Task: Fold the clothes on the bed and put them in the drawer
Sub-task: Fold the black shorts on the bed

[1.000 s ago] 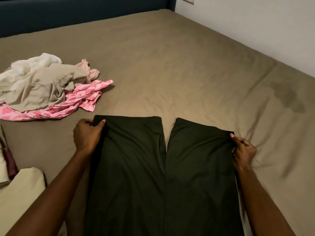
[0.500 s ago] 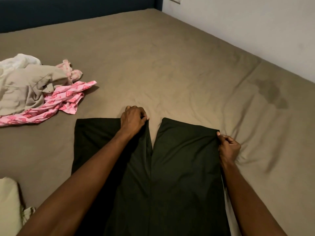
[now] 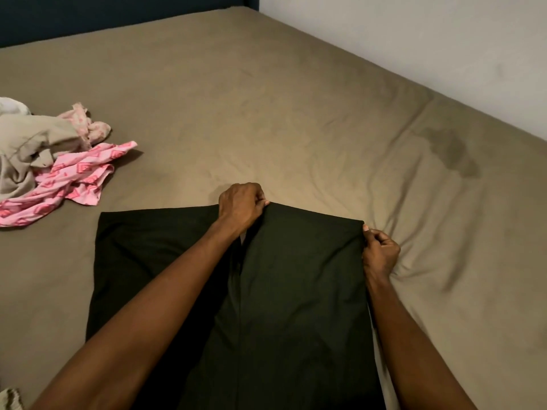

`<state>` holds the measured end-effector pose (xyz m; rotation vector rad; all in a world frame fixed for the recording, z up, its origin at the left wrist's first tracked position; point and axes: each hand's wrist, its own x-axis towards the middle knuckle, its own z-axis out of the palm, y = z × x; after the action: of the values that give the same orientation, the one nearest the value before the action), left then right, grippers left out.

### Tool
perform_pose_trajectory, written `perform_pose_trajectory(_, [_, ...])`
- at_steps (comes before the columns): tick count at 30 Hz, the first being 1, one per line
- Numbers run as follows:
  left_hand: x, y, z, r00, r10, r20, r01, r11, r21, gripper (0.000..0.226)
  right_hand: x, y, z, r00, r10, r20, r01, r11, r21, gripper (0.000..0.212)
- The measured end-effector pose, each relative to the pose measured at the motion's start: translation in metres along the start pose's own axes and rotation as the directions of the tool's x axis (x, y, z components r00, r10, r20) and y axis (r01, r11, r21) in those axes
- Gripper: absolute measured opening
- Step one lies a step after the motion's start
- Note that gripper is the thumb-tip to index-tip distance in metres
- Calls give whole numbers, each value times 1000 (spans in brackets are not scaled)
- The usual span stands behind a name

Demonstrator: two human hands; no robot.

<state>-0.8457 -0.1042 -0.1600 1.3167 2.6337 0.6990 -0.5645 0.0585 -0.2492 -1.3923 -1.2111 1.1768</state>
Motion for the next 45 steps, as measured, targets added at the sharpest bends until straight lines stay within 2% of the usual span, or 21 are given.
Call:
perform_pose_trajectory(3, [4, -6, 3, 999, -32, -28, 31, 998, -53, 15, -1, 1, 0, 1000, -21, 0, 21, 1000, -4, 22])
perform_pose_trajectory(7, [6, -11, 6, 999, 4, -44, -7, 998, -65, 18, -4, -1, 2, 999, -44, 8, 44, 999, -5, 25])
perform_pose_trajectory(9, [7, -9, 5, 999, 24, -46, -25, 1000, -17, 20, -4, -2, 3, 998, -59, 4, 59, 998, -30, 25])
perform_pose_trajectory(13, [-10, 4, 3, 994, 96, -61, -82, 975, 206, 28, -3, 1, 3, 998, -68, -11, 67, 996, -52, 26])
perform_pose_trajectory(15, [-27, 15, 1, 986, 154, -59, -135, 960, 246, 34, -3, 1, 3, 998, -56, -22, 55, 997, -45, 28])
perform_pose_trajectory(18, [-56, 28, 6, 970, 236, 64, -244, 920, 305, 46, -3, -2, 4, 999, -29, -24, 29, 1000, -12, 30])
perform_pose_trajectory(21, [-74, 24, 20, 946, 198, 258, -292, 866, 405, 71, -2, -5, 4, 1000, -29, 11, 29, 999, 29, 12])
perform_pose_trajectory(23, [-76, 14, 27, 935, 195, 296, -313, 846, 432, 78, -1, -3, 5, 999, -34, 41, 33, 999, 16, 16])
perform_pose_trajectory(25, [-75, 9, 27, 931, 216, 295, -332, 836, 437, 80, -1, -3, 4, 998, -38, 56, 37, 999, 15, 19])
perform_pose_trajectory(30, [-70, -1, 25, 914, 264, 309, -379, 829, 411, 81, -2, -2, 5, 996, -70, 49, 70, 998, -1, 5])
perform_pose_trajectory(36, [-76, 11, 16, 917, 240, 318, -363, 832, 420, 81, -5, -6, 3, 997, -60, 43, 61, 998, -24, 7])
perform_pose_trajectory(40, [-112, 29, 3, 926, 240, 292, -347, 848, 401, 75, -6, -11, 1, 998, -29, 53, 31, 999, -29, 10])
perform_pose_trajectory(42, [-144, 33, 3, 933, 223, 280, -326, 855, 403, 74, -11, -18, -3, 996, -6, 88, 7, 1000, -20, 11])
perform_pose_trajectory(45, [-202, 26, 7, 951, 197, 239, -274, 894, 355, 74, -21, -33, -16, 964, 82, 251, -96, 994, 43, 14])
